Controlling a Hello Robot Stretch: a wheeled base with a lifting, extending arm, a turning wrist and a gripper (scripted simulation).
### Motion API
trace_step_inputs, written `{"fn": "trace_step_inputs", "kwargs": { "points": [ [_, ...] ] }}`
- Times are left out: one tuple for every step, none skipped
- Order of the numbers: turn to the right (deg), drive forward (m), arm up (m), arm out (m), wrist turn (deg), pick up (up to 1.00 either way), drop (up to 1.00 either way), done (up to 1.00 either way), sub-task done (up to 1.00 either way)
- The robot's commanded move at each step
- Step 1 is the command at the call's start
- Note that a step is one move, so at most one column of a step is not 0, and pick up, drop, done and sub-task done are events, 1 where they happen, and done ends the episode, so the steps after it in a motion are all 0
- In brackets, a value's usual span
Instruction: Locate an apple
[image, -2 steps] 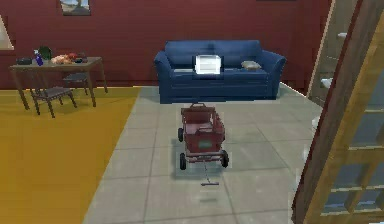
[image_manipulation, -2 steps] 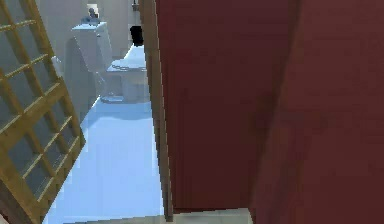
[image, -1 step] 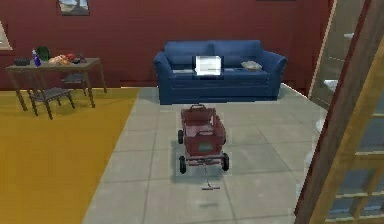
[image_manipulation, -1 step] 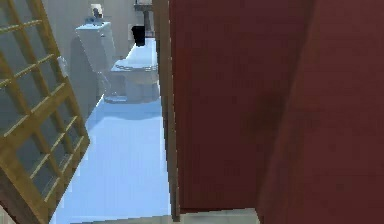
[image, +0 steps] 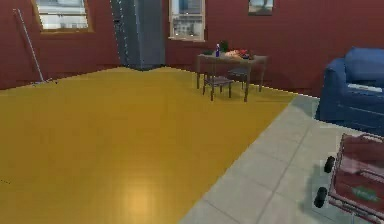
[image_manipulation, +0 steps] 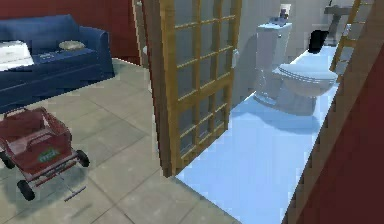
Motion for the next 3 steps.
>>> {"fn": "trace_step_inputs", "kwargs": {
  "points": [
    [-27.0,0.00,0.00,0.00,0.0,0.00,0.00,0.00,0.00],
    [0.0,1.00,0.00,0.00,0.0,0.00,0.00,0.00,0.00],
    [0.0,0.70,0.00,0.00,0.0,0.00,0.00,0.00,0.00]
  ]
}}
